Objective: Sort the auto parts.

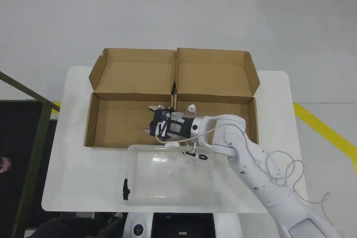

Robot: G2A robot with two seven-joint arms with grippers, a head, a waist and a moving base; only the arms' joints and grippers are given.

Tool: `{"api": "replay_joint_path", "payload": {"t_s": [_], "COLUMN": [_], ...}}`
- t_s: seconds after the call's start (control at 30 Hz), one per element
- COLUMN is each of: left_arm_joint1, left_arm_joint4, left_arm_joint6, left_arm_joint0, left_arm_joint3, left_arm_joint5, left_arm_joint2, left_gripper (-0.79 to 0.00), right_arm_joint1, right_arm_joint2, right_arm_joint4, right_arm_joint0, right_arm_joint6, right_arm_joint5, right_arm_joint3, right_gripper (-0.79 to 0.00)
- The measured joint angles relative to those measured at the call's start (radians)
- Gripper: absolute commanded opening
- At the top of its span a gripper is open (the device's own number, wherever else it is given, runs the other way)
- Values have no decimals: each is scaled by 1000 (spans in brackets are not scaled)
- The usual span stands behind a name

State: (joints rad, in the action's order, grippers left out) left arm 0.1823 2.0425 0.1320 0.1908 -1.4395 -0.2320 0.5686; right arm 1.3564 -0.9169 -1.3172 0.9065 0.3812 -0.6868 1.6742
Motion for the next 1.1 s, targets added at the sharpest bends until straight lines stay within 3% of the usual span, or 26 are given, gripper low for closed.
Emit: {"api": "replay_joint_path", "payload": {"t_s": [0.47,0.6,0.9,1.1], "left_arm_joint1": [0,0,0,0], "left_arm_joint4": [0,0,0,0], "left_arm_joint6": [0,0,0,0], "left_arm_joint0": [0,0,0,0], "left_arm_joint3": [0,0,0,0], "left_arm_joint5": [0,0,0,0], "left_arm_joint2": [0,0,0,0], "left_gripper": [0,0,0,0], "right_arm_joint1": [-62,-78,-113,-129], "right_arm_joint2": [-228,-306,-489,-585], "right_arm_joint4": [25,27,8,-16], "right_arm_joint0": [216,281,453,560], "right_arm_joint6": [-34,-69,-170,-252], "right_arm_joint5": [-58,-68,-109,-101], "right_arm_joint3": [216,250,294,326], "right_gripper": [-385,-329,-336,-292]}}
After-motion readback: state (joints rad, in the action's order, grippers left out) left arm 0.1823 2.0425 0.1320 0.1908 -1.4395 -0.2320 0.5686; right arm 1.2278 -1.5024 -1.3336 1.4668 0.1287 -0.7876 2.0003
